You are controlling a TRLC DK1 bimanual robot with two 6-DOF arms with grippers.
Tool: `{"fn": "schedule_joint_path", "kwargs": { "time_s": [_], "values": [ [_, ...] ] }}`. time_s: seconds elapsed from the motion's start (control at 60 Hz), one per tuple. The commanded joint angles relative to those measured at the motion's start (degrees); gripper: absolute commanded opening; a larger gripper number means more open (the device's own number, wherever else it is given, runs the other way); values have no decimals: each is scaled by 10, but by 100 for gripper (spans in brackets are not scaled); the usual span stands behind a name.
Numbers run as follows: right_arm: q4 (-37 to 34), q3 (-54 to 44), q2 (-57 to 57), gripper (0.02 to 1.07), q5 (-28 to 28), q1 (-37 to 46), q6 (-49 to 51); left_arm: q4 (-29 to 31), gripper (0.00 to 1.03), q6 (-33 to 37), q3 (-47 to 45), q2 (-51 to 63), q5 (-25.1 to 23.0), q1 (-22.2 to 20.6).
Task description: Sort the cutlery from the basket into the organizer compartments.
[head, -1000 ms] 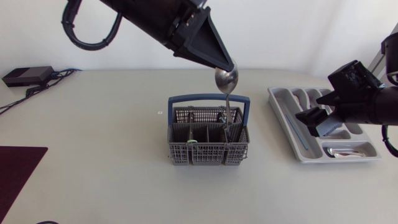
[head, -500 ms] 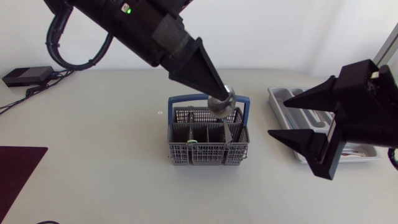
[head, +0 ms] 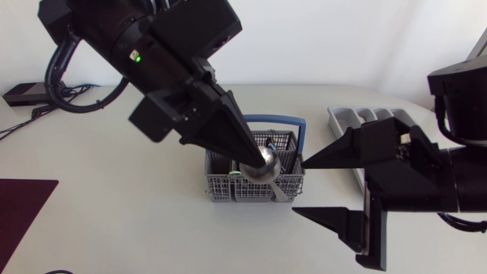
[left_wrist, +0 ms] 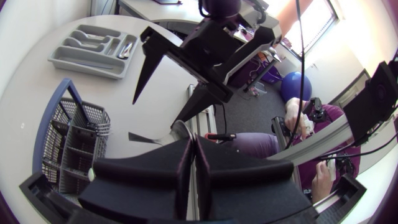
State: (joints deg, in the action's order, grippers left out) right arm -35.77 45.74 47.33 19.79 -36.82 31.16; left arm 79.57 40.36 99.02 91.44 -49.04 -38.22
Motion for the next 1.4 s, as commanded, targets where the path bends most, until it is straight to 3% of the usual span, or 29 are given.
{"fn": "schedule_joint_path", "kwargs": {
  "time_s": [0.0, 0.133, 0.417, 0.617, 0.783, 0.95, 1.233, 1.383],
  "values": [
    [11, -11, 11, 90, 10, -14, -7, 13, 3, 40, -24, -21, -18, -12],
    [18, -10, 20, 88, 16, -39, -17, 14, 3, 54, -45, -28, -28, -21],
    [21, -16, 28, 56, 60, -59, -34, 14, 3, 66, -62, -31, -33, -28],
    [38, -30, 31, 49, 68, -70, -40, 14, 3, 70, -64, -32, -41, -29],
    [51, -32, 37, 36, 68, -76, -45, 14, 3, 73, -66, -31, -44, -32],
    [48, -29, 36, 8, 74, -77, -45, 14, 3, 72, -67, -31, -44, -28],
    [34, -37, 30, 7, 84, -77, -57, 14, 9, 69, -66, -30, -46, -27],
    [25, -38, 28, 7, 84, -77, -57, 11, 26, 64, -64, -30, -51, -23]
  ]
}}
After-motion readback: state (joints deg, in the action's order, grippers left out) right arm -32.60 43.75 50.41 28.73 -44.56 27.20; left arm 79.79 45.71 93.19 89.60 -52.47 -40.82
